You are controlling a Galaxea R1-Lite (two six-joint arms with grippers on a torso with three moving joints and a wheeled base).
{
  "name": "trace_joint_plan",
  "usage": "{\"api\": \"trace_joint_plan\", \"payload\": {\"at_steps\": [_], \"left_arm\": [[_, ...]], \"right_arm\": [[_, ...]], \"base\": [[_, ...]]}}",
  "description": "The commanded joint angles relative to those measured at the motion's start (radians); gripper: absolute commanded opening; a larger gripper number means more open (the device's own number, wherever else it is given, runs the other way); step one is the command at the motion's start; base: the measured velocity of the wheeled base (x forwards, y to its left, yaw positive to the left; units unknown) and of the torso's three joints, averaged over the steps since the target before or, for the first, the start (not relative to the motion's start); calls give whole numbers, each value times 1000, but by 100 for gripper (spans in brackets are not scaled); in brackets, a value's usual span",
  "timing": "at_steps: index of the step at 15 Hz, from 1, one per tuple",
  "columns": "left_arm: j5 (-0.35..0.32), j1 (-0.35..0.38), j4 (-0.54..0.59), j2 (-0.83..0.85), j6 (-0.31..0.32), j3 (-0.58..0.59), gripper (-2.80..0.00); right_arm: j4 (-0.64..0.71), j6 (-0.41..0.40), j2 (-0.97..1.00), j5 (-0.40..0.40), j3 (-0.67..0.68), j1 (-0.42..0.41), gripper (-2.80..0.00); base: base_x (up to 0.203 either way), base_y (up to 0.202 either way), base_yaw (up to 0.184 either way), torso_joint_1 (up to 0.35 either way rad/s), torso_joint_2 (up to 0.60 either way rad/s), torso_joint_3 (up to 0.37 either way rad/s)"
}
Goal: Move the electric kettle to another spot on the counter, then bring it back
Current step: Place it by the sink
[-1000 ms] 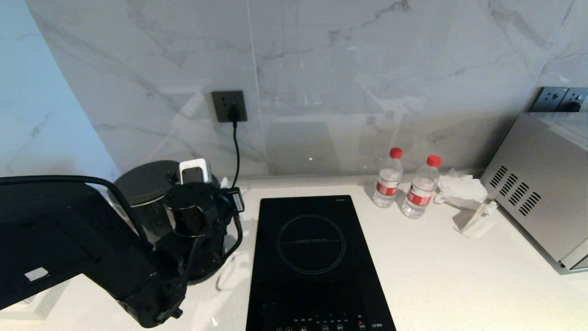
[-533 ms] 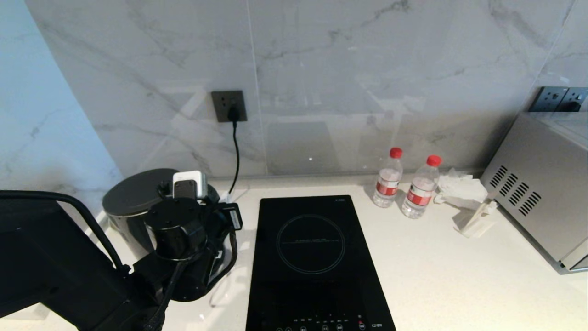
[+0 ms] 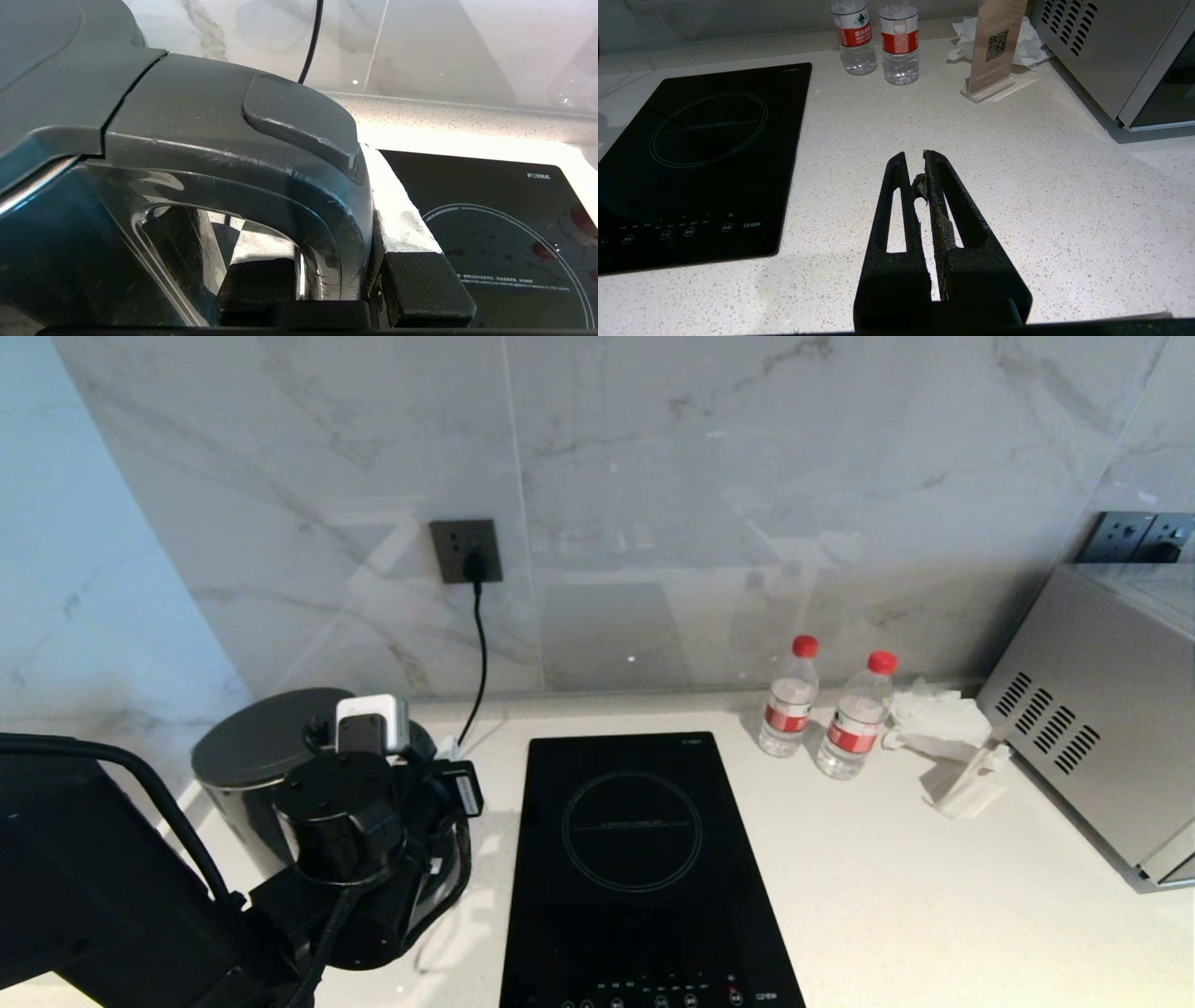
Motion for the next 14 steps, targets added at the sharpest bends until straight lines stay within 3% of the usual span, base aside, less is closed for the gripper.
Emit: {"api": "trace_joint_plan", "payload": {"at_steps": [1, 9, 14], "left_arm": [[1, -2, -9, 6, 0, -5, -280], [0, 0, -7, 9, 1, -19, -280], [1, 2, -7, 9, 2, -24, -280]], "right_arm": [[0, 1, 0, -1, 0, 0, -280], [0, 0, 0, -1, 0, 2, -280], [0, 0, 0, -1, 0, 0, -280]], "base": [[0, 0, 0, 0, 0, 0], [0, 0, 0, 0, 2, 5], [0, 0, 0, 0, 7, 166]]}}
